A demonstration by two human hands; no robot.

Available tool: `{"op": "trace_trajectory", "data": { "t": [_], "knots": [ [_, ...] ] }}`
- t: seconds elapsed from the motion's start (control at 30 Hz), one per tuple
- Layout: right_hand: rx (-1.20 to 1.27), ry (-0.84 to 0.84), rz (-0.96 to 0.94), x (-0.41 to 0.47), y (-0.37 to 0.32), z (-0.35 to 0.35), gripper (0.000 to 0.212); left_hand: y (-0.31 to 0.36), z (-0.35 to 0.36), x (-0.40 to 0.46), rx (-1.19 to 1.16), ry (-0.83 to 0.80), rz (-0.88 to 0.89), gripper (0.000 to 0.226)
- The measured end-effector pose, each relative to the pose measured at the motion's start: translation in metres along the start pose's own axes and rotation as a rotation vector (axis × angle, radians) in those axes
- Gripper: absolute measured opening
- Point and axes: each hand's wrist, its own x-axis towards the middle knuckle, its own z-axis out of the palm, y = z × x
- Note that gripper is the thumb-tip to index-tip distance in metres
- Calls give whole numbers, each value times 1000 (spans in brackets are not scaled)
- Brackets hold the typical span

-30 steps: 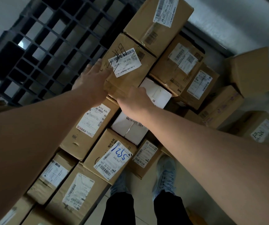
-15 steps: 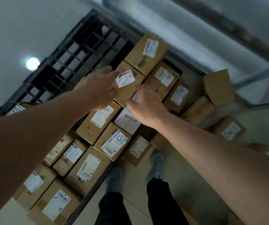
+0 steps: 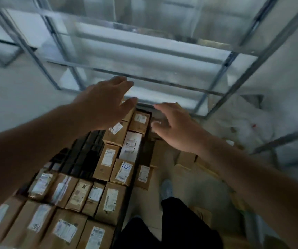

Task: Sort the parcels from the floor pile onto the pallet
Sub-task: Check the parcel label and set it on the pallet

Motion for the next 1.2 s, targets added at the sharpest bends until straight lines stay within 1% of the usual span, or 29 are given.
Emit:
{"op": "trace_trajectory", "data": {
  "t": [0.13, 0.33, 0.53, 0.6, 0.77, 0.93, 1.03, 1.2],
  "knots": [
    [-86, 149, 57, -95, -11, -56, 68, 80, -53, -31, 16, 53, 174, 65],
    [-177, 258, 166, -223, -2, -110, 67, 199, -87, -63, -37, 79, 367, 64],
    [-182, 352, 292, -362, 22, -131, 65, 328, -81, -114, -91, 65, 525, 62],
    [-183, 371, 348, -412, 30, -134, 66, 372, -73, -138, -91, 19, 569, 68],
    [-126, 403, 462, -533, 50, -126, 66, 463, -43, -194, -65, -75, 687, 72],
    [-60, 464, 566, -619, 56, -101, 63, 517, -17, -243, -51, -140, 805, 66],
    [-34, 506, 629, -654, 49, -85, 62, 538, -11, -262, -42, -190, 878, 69],
    [4, 548, 805, -697, 37, -57, 65, 560, 0, -278, -33, -258, 1006, 70]
  ]
}}
